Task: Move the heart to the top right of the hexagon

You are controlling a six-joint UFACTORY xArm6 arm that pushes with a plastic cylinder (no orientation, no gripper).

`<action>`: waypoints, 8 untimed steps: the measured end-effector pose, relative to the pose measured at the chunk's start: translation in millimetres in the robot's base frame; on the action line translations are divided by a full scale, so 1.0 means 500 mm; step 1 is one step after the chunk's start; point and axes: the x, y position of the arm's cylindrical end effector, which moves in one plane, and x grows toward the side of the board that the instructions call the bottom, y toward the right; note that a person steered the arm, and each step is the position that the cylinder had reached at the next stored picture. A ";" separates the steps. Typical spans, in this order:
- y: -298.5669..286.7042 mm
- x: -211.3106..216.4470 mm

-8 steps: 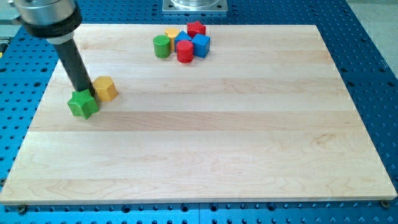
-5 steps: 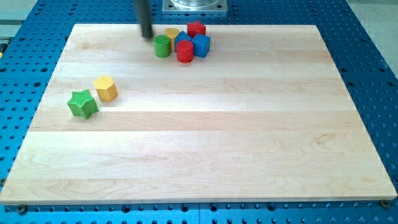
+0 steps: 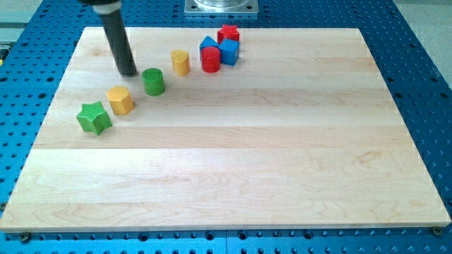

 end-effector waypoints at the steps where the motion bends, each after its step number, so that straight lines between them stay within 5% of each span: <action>1: 0.155 -0.101; 2: 0.294 -0.077; 4: 0.106 0.060; 8: 0.000 0.101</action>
